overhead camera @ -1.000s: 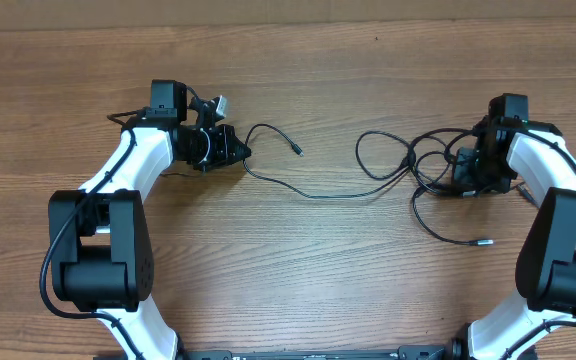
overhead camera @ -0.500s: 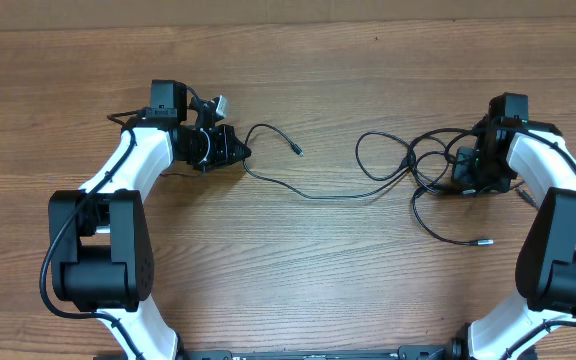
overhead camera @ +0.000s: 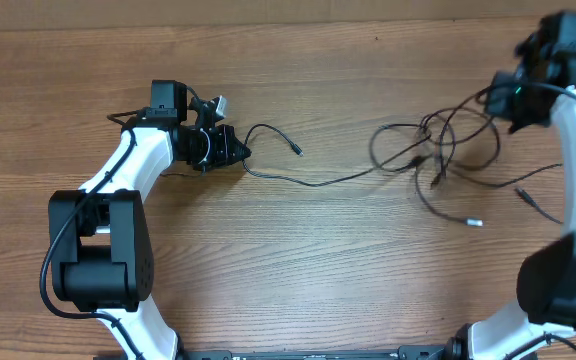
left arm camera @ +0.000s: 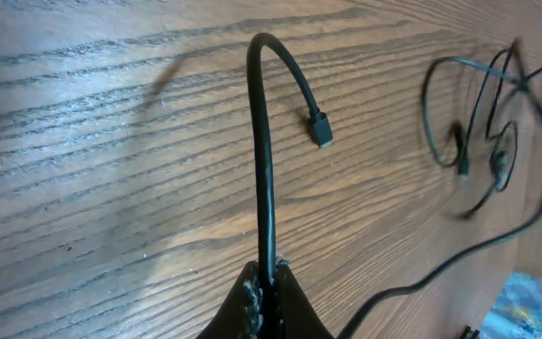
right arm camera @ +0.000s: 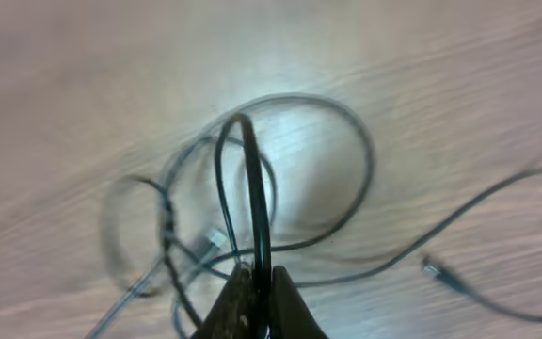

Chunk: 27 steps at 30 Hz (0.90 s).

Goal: Untangle cables

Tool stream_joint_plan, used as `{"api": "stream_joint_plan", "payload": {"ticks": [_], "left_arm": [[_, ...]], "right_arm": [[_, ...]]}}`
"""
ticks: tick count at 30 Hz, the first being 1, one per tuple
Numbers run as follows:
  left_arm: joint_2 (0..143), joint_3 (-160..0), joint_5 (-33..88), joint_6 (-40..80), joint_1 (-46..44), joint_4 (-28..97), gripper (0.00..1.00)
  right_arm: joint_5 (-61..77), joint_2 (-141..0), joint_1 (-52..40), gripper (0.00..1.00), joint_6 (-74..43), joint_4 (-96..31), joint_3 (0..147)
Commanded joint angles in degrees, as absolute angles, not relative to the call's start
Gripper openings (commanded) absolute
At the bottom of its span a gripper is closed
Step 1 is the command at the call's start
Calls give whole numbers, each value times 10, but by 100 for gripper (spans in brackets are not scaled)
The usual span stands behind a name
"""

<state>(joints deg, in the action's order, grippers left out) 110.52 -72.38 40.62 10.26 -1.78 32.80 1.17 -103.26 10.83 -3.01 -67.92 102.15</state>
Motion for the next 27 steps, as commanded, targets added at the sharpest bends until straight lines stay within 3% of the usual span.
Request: {"api": "stream_joint_plan", "payload": {"ticks": [1,8,12,21,27], "left_arm": [[1090,-730,403,88,-18,328,4],[1090,-730,402,88,-18,328,4],[1090,-730,400,87,-17,332,4],[1089,-730,398,72,24,364,4],[1086,-732,401,62,71,388,4]], "right_arm": [[-18,-983,110,4,-35,-705,1124],[-108,-961,122,4,-35,-772,1271],[-118,-958,179,4,-35,-806,1331],[-62,-962,329,4,-49,-802,1331],[-7,-975,380,4,-45,-801,1329]]}}
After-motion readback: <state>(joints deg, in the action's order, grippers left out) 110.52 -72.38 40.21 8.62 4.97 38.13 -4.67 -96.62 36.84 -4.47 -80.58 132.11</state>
